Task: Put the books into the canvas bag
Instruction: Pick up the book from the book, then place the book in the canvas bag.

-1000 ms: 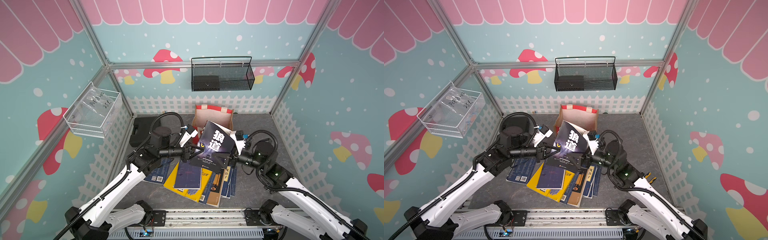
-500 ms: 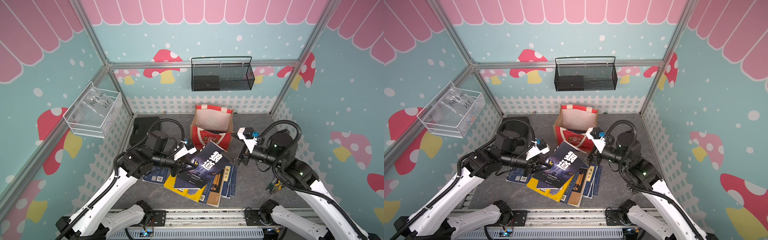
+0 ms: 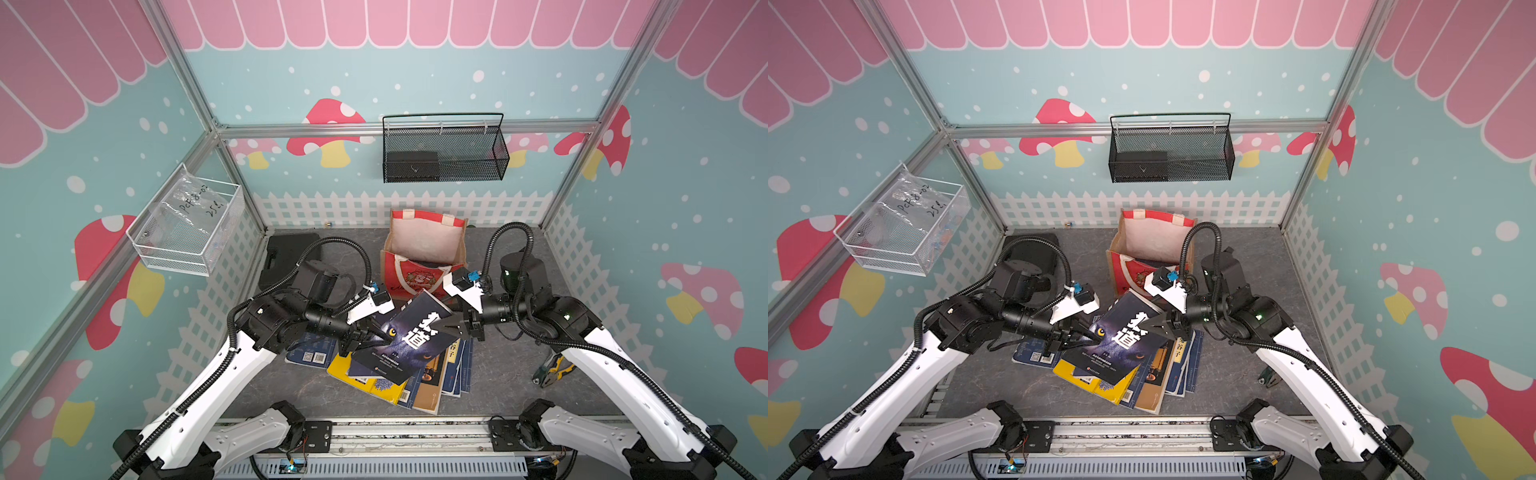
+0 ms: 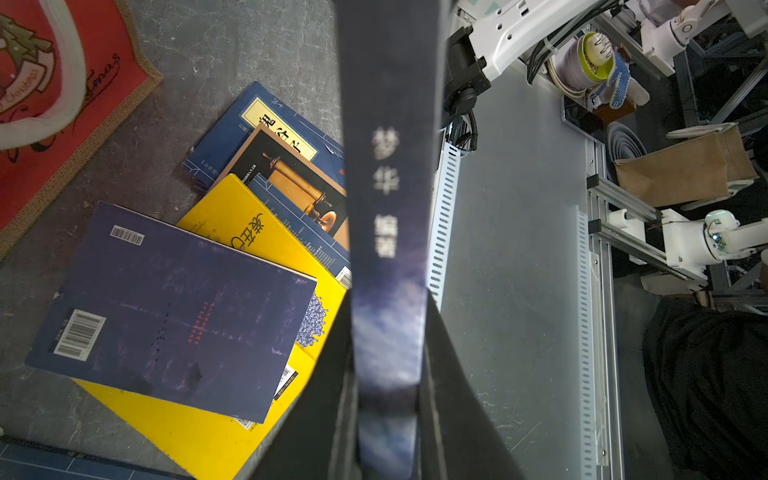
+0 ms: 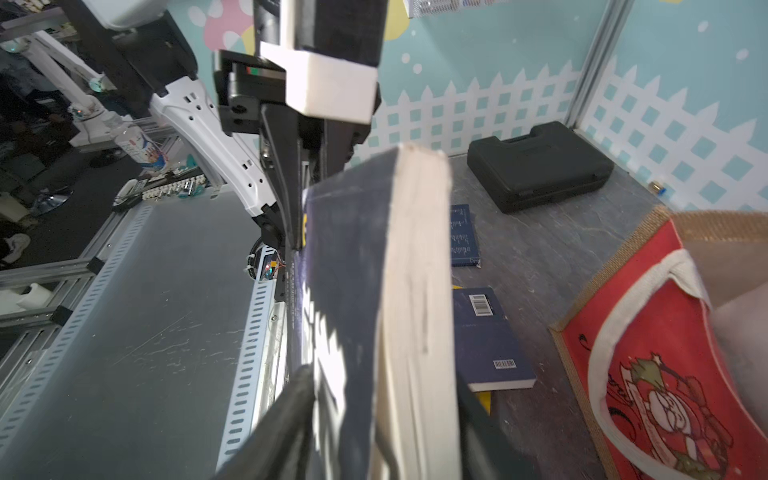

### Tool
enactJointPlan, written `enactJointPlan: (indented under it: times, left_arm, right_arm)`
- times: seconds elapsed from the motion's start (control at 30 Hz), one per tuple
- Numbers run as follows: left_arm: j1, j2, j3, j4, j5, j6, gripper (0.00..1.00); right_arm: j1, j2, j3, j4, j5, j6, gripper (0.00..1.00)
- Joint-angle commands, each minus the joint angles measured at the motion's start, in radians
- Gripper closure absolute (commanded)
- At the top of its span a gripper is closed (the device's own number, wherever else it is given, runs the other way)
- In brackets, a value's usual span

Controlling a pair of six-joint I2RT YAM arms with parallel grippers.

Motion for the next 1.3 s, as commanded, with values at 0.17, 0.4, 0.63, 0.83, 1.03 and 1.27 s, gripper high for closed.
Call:
enactJointPlan:
  times: [0.17, 0.4, 0.63, 0.83, 1.03, 1.27]
  left_arm:
    - [0.024, -0.003, -0.003, 0.109, -0.056, -0.050, 0.74]
    - [0.066, -0.062, -0.064, 0.214, -0.162, -0.130, 0.01]
    - [0.140, -0.098, -0.103, 0.318, -0.193, -0.196, 0.01]
    - [0.183, -0.094, -0.119, 0.370, -0.178, -0.236, 0.01]
    - [0.212, -0.083, -0.124, 0.384, -0.197, -0.247, 0.01]
    - [0.227, -0.083, -0.129, 0.386, -0.205, -0.255, 0.01]
  right_arm:
    - [-0.002, -0.010, 0.044, 0.030, -0.038, 0.059, 1.00]
    - [-0.042, 0.053, 0.208, 0.146, 0.101, 0.297, 1.00]
    - [-0.214, 0.218, 0.468, 0.147, 0.103, 0.497, 1.00]
    - [-0.354, 0.299, 0.531, 0.218, 0.076, 0.585, 1.00]
    - [-0.497, 0.363, 0.539, 0.295, 0.034, 0.700, 1.00]
    - [-0.526, 0.442, 0.561, 0.246, 0.096, 0.757, 1.00]
